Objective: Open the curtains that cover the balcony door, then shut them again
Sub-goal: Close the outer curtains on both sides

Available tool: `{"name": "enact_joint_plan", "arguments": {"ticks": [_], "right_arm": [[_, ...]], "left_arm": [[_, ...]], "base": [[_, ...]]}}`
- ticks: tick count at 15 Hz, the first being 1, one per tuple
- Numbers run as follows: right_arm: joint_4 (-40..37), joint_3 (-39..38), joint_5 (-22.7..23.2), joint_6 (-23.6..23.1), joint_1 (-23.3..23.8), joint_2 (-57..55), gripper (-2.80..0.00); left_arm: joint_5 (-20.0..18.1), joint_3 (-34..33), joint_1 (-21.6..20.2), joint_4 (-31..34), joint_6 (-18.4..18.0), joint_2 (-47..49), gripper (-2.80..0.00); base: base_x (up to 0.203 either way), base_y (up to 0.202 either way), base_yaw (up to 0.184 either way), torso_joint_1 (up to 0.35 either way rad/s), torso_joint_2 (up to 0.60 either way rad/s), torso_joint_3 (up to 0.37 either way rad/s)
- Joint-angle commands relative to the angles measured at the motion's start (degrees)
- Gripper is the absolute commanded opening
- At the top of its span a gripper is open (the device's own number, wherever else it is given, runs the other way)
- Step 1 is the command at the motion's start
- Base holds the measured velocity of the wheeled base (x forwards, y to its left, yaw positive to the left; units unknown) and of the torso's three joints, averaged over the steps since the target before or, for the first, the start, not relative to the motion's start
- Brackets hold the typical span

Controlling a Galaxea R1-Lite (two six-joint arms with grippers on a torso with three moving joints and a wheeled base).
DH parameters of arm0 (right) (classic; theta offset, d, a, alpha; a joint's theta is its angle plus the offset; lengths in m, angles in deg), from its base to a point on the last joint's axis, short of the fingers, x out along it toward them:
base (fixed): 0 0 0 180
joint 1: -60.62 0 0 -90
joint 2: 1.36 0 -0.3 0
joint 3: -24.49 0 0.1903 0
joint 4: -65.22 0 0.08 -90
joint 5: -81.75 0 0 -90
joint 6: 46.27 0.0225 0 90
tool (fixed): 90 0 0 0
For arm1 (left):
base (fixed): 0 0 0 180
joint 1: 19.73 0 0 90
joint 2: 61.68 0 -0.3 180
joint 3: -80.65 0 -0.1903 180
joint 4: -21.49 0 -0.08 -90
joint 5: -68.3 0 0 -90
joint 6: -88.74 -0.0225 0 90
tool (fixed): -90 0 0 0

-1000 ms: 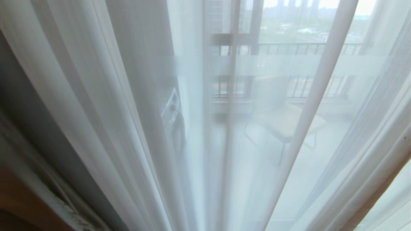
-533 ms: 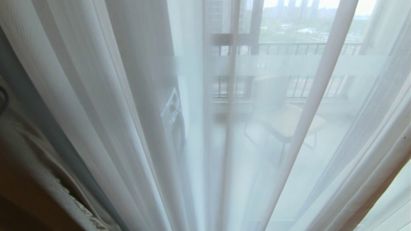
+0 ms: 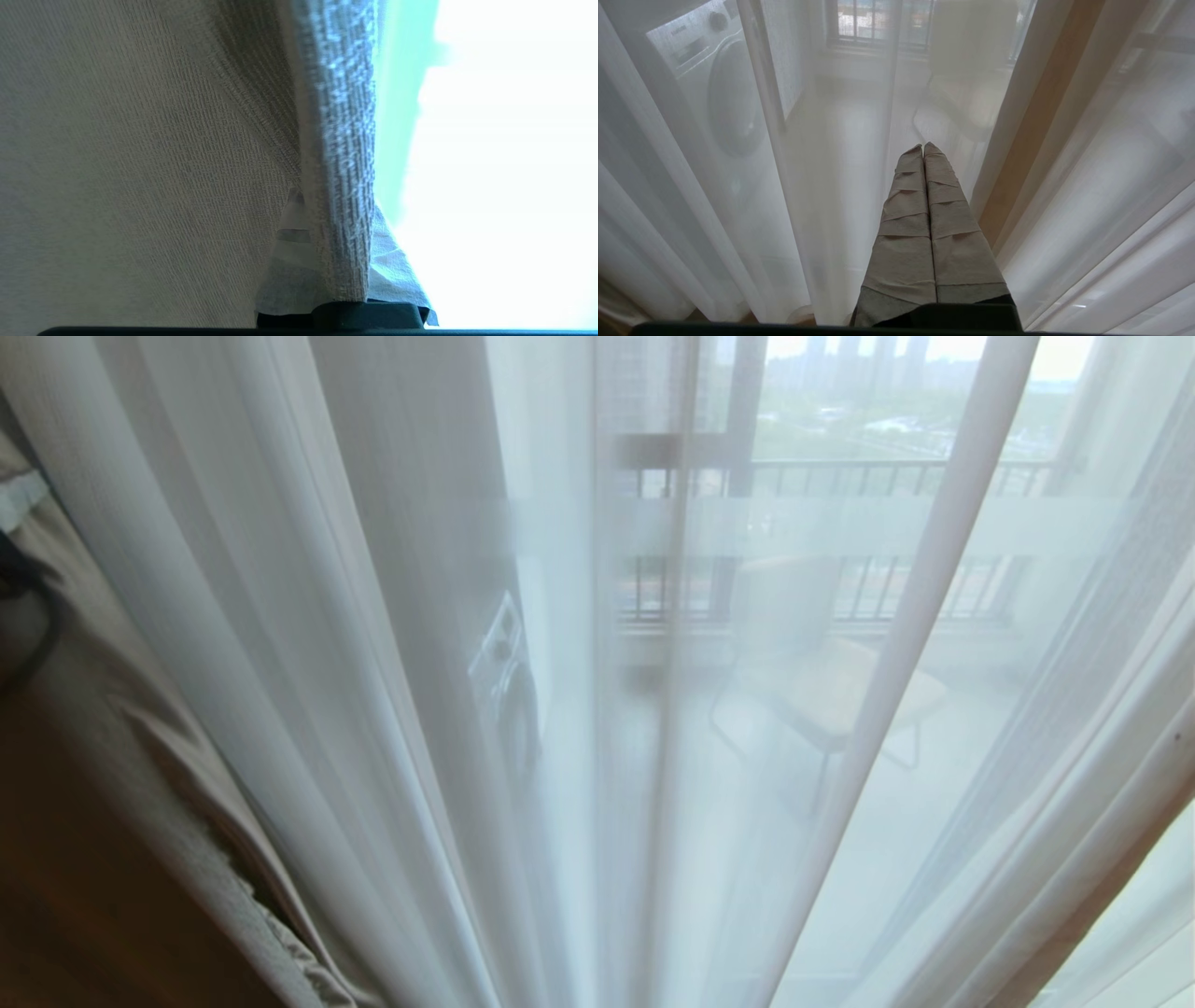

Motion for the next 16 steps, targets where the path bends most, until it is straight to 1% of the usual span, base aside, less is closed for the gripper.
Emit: {"name": "enact_joint_plan", "arguments": {"ticks": [1, 3, 5, 7, 10, 12, 16], "right_arm": [[0.0, 0.0, 0.0, -0.1, 0.0, 0.0, -2.80], [0.0, 0.0, 0.0, -0.1, 0.0, 0.0, -2.80], [0.0, 0.0, 0.0, -0.1, 0.0, 0.0, -2.80], [0.0, 0.0, 0.0, -0.1, 0.0, 0.0, -2.80], [0.0, 0.0, 0.0, -0.1, 0.0, 0.0, -2.80], [0.0, 0.0, 0.0, -0.1, 0.0, 0.0, -2.80], [0.0, 0.0, 0.0, -0.1, 0.0, 0.0, -2.80]], "left_arm": [[0.0, 0.0, 3.4, -0.1, 1.3, -0.8, -2.80], [0.2, 0.0, 5.9, 0.1, 2.0, -1.6, -2.80], [0.3, 0.0, 8.5, 0.1, 2.0, -1.7, -2.80], [0.5, 0.0, 12.2, 0.1, 2.0, -1.7, -2.80], [0.5, 0.1, 16.0, 0.1, 2.0, -1.7, -2.80], [0.5, 0.0, 18.0, 0.2, 2.0, -1.7, -2.80], [0.5, 0.0, 20.7, 0.2, 2.0, -1.4, -2.80]], "base": [[0.000, 0.000, 0.000, 0.000, 0.00, 0.000], [0.000, 0.000, 0.000, 0.000, 0.00, 0.000], [0.000, 0.000, 0.000, 0.000, 0.00, 0.000], [0.000, 0.000, 0.000, 0.000, 0.00, 0.000], [0.000, 0.000, 0.000, 0.000, 0.00, 0.000], [0.000, 0.000, 0.000, 0.000, 0.00, 0.000], [0.000, 0.000, 0.000, 0.000, 0.00, 0.000]]}}
